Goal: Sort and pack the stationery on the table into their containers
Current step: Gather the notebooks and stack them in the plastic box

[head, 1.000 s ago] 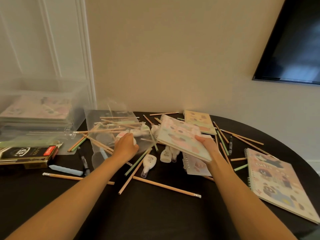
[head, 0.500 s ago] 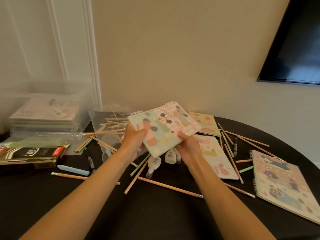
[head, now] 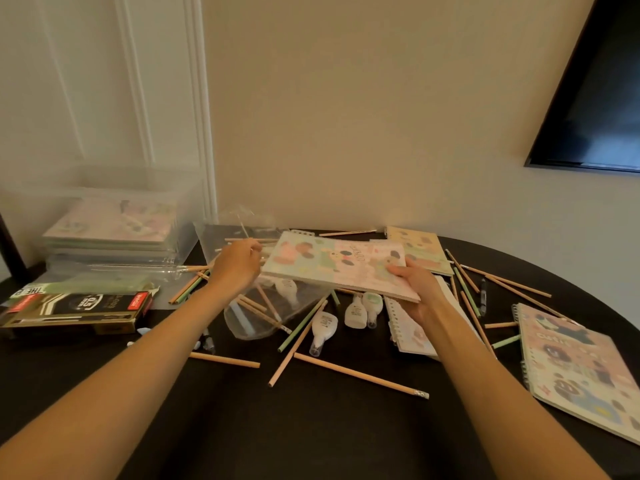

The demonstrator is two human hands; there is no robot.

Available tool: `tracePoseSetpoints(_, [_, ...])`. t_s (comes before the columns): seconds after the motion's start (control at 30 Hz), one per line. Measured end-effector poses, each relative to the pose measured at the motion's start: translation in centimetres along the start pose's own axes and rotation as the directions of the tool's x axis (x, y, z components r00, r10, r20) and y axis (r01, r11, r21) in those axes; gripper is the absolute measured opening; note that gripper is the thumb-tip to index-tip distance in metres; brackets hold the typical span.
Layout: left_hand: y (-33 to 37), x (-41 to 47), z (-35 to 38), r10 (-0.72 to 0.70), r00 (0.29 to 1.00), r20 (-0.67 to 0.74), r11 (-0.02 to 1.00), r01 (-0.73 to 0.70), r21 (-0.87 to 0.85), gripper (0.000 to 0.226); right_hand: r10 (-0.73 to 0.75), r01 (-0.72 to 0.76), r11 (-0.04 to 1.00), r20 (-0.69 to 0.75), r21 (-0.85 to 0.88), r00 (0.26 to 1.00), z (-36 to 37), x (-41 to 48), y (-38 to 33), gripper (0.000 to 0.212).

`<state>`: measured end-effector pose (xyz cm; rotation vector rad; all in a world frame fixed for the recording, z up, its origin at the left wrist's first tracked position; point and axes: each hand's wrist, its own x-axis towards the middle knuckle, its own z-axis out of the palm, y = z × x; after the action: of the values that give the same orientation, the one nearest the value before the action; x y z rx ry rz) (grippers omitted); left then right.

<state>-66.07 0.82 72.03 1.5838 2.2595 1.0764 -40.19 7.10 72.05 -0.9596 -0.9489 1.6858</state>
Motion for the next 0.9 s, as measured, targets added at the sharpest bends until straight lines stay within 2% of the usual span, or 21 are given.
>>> tracePoseSetpoints(0.07, [-1.7,-0.3,0.1,0.140,0.989,0.037,0.956,-0.145,0.256,0.028,0.018,-0.017,1.000,-0.031,0.013,0.999,-0.5,-0.1,-0.2,0.043])
tracePoseSetpoints(0.13, [-2.9,-0.7,0.3,0.174,0.973,0.153,0.855,-0.226,0.467,0.044,0.063,-0.065,0.997,-0.042,-0.043,0.997,-0.6,-0.5,-0.4,0.050])
tracePoseSetpoints(0.2, [-3.6,-0.9,0.7,0.155,0.968,0.200,0.766,-0.245,0.594,0.058,0.111,-0.113,0.986,-0.024,-0.124,0.994,-0.8,-0.8,-0.4,0.050])
tracePoseSetpoints(0.27, [-3.8,-0.9,1.1,0.175,0.968,0.177,0.707,-0.249,0.662,0.049,0.156,-0.153,0.970,0.004,-0.188,0.988,-0.8,-1.0,-0.2,0.048])
tracePoseSetpoints(0.37, [-3.8,-0.7,1.3,0.190,0.968,0.166,0.698,-0.251,0.670,0.028,0.168,-0.165,0.964,-0.004,-0.211,0.986,-0.5,-1.2,0.1,0.043])
tracePoseSetpoints(0.5, [-3.2,0.1,1.1,0.171,0.980,0.100,0.800,-0.197,0.566,0.019,0.171,-0.174,0.968,-0.033,-0.179,0.985,-0.2,-1.3,-0.2,0.039])
tracePoseSetpoints(0.6, [-2.1,0.5,0.9,0.246,0.965,0.085,0.786,-0.250,0.566,0.020,0.135,-0.151,0.971,-0.095,-0.185,0.986,0.6,-1.3,-0.5,0.048])
tracePoseSetpoints(0.73, [-1.3,0.8,0.9,0.353,0.916,0.194,0.693,-0.395,0.604,0.025,-0.007,-0.032,0.988,-0.250,-0.153,0.968,2.1,-0.7,-0.4,0.055])
tracePoseSetpoints(0.83, [-0.8,0.6,1.3,0.399,0.889,0.225,0.663,-0.449,0.599,0.026,-0.195,0.089,0.950,-0.346,-0.301,0.918,3.3,-0.2,0.2,0.047])
tracePoseSetpoints(0.9, [0.2,0.4,1.6,0.423,0.879,0.221,0.664,-0.466,0.584,0.024,-0.300,0.161,0.909,-0.336,-0.385,0.893,4.6,-0.4,0.9,0.036])
